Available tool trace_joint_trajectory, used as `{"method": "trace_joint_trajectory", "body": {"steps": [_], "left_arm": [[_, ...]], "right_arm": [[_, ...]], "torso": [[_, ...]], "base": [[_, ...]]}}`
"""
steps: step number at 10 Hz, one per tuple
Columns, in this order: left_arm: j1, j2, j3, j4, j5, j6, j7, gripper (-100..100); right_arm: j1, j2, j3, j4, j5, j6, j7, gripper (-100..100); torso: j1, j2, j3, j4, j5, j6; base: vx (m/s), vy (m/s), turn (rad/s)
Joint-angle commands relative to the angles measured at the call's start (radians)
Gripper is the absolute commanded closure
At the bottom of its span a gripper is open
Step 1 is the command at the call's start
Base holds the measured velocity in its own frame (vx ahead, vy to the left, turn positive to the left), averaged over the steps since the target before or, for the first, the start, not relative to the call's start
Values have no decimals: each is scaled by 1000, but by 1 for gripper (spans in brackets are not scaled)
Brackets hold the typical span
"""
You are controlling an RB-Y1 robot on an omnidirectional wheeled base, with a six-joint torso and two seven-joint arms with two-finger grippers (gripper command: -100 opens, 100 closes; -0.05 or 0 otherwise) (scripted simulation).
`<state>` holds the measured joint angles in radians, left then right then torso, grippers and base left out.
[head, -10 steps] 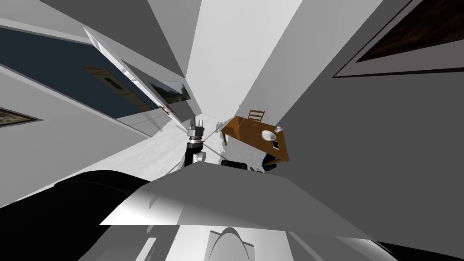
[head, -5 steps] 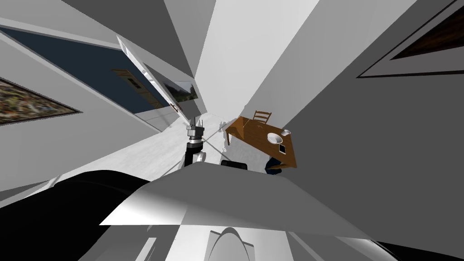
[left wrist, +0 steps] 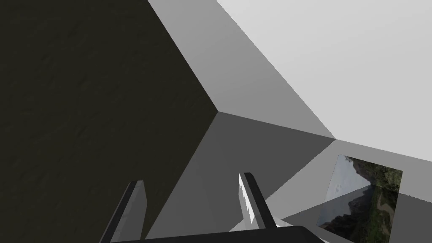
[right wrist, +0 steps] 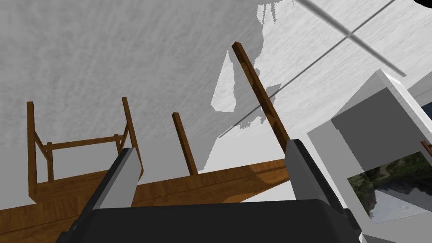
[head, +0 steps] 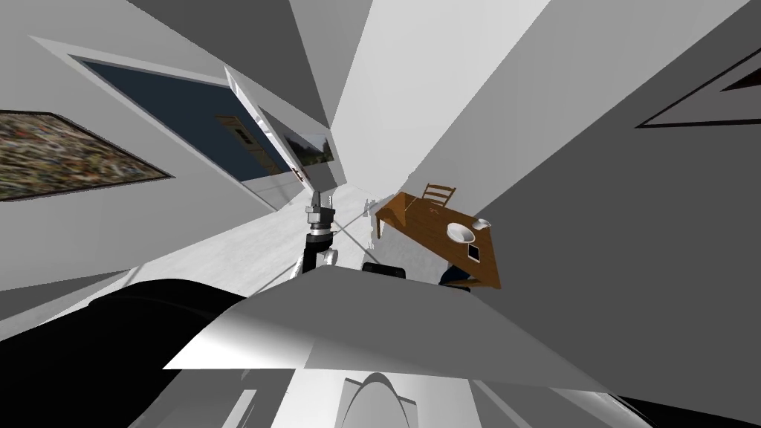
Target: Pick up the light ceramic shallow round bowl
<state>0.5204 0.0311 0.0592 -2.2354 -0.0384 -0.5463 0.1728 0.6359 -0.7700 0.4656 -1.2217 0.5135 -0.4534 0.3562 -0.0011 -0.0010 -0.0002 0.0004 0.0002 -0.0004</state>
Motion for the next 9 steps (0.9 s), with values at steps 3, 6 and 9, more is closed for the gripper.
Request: {"method": "trace_joint_trajectory", "body": {"steps": [3,6,9], "left_arm": [[0,0,0,0,0,0,0,0],[0,0,0,0,0,0,0,0],[0,0,0,0,0,0,0,0]], "right_arm": [[-23,-54,11,96,30,-2,21,-100],[-52,-127,24,210,69,9,41,-100],[-69,-166,29,279,87,15,51,-100]], "torso": [[-1,1,0,0,0,1],[0,-3,-2,0,0,0],[-1,-1,-1,0,0,2]], "base": [[27,15,103],[71,29,277],[53,0,90]]}}
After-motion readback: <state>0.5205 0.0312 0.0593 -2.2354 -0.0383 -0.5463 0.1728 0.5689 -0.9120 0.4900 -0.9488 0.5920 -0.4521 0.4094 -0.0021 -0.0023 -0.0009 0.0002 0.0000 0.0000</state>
